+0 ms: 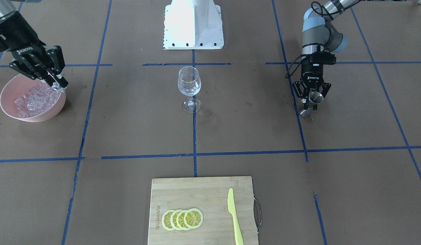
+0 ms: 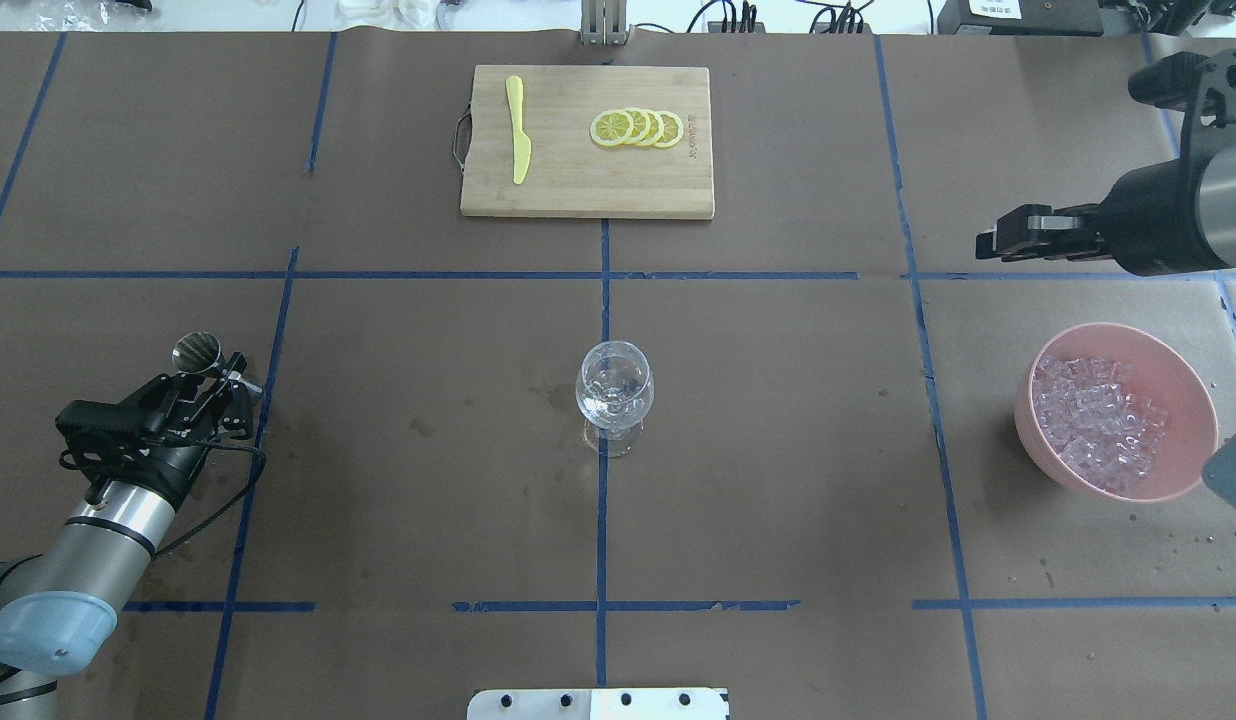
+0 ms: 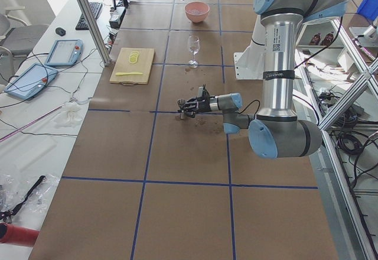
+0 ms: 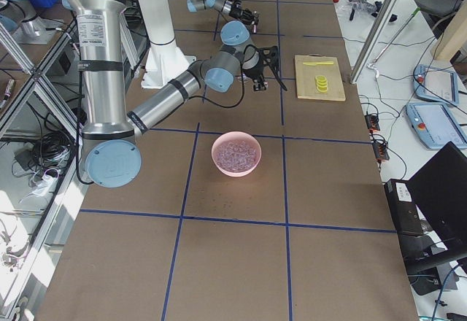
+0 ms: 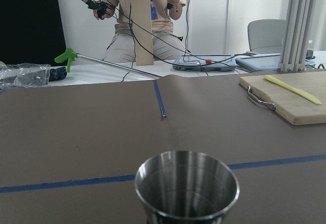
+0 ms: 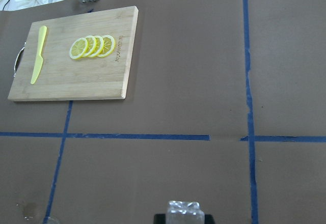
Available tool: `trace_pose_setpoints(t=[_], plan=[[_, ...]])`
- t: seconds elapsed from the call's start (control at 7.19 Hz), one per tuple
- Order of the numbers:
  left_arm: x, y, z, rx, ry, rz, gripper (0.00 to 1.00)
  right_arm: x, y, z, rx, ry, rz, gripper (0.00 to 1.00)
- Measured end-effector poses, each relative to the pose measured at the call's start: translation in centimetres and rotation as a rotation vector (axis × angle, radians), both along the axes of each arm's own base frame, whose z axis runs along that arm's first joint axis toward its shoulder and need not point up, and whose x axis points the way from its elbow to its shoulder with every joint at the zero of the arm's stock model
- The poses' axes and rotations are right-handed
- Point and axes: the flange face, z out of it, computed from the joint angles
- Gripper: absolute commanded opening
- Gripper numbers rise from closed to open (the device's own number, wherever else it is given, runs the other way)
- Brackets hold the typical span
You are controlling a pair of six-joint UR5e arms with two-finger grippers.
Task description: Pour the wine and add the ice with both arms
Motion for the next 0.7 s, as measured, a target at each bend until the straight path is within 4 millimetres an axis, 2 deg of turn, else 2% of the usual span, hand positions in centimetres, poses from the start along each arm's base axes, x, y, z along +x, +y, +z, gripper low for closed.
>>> trace_pose_setpoints(t=[0.14, 0.28, 0.7], plan=[[-0.1, 0.0, 0.1, -0.001, -0.006, 0.009, 0.86, -0.8, 0.0, -0.9, 0.001, -0.019, -0.011, 0.0], [-0.2, 0.1, 0.1, -0.001, -0.023, 0.029, 0.99, -1.5, 0.1, -1.7, 0.006, -0.031, -0.022, 0.0], [-1.4, 0.4, 0.5, -0.01, -0.066, 0.109, 1.0, -3.8, 0.2, -3.6, 0.014, -0.056, -0.056, 0.0]])
